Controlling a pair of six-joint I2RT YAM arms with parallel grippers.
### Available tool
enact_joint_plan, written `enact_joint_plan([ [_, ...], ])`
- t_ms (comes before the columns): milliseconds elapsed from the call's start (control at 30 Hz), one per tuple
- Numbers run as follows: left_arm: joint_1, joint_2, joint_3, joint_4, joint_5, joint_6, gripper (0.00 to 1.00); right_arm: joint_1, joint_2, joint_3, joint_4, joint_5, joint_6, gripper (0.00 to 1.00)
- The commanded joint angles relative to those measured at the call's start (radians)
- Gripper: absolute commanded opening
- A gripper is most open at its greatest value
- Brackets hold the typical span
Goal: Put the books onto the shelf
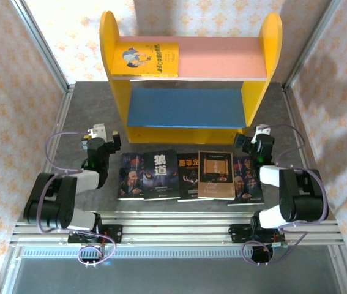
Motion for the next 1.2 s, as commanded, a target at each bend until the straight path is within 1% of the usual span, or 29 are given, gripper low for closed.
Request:
enact_joint_plan([
  [0,-0.029,-0.14,0.061,-0.194,-0.141,0.01,1.0,0.0,-0.101,0.018,-0.063,0.054,0.011,0.99],
  [33,-0.048,-0.187,0.085,-0.272,-0.194,-0.01,1.0,0.005,-0.139,0.007,-0.065,0.071,0.016,0.99],
  [100,-0.06,-0.273,0.139,-0.44,-0.238,-0.091,1.0,0.016,-0.213,0.01,-0.105,0.086,0.035,0.99],
  [133,-0.062,-0.314,0.174,-0.542,-0.252,-0.141,0.99,0.029,-0.252,0.037,-0.175,0.089,0.037,0.99],
  [233,-0.084,-0.403,0.276,-0.799,-0.279,-0.231,0.99,0.096,-0.337,0.14,-0.4,0.177,0.053,0.99],
  [300,-0.112,-0.454,0.305,-0.873,-0.294,-0.255,0.99,0.14,-0.392,0.167,-0.475,0.182,0.059,1.0],
  [333,-0.126,-0.482,0.318,-0.912,-0.289,-0.279,0.99,0.176,-0.429,0.176,-0.511,0.211,0.07,1.0],
  [367,-0.134,-0.506,0.33,-0.953,-0.26,-0.306,0.99,0.206,-0.463,0.184,-0.551,0.23,0.083,0.99],
  [433,-0.147,-0.552,0.332,-0.993,-0.194,-0.364,0.99,0.252,-0.511,0.209,-0.65,0.231,0.12,0.99],
  [533,-0.164,-0.614,0.325,-1.051,-0.109,-0.442,0.99,0.309,-0.531,0.259,-0.817,0.189,0.18,0.99],
  [633,-0.182,-0.652,0.325,-1.126,-0.077,-0.502,0.99,0.392,-0.509,0.283,-0.927,0.166,0.22,0.96],
  [700,-0.191,-0.663,0.323,-1.173,-0.047,-0.534,0.99,0.45,-0.481,0.285,-0.964,0.154,0.267,0.95],
  [833,-0.216,-0.643,0.339,-1.299,0.001,-0.59,0.99,0.57,-0.376,0.279,-0.959,0.108,0.391,0.9],
  [900,-0.238,-0.619,0.354,-1.365,0.015,-0.609,0.97,0.63,-0.307,0.286,-0.934,0.092,0.433,0.87],
  [933,-0.254,-0.606,0.364,-1.4,0.017,-0.616,0.95,0.662,-0.266,0.294,-0.922,0.089,0.449,0.86],
  [967,-0.271,-0.594,0.371,-1.425,0.019,-0.62,0.95,0.693,-0.242,0.305,-0.912,0.093,0.457,0.84],
  [1033,-0.318,-0.572,0.387,-1.483,0.011,-0.635,0.95,0.751,-0.141,0.336,-0.893,0.093,0.473,0.81],
  [1167,-0.42,-0.53,0.388,-1.532,0.008,-0.691,0.95,0.828,0.021,0.423,-0.882,0.038,0.497,0.74],
])
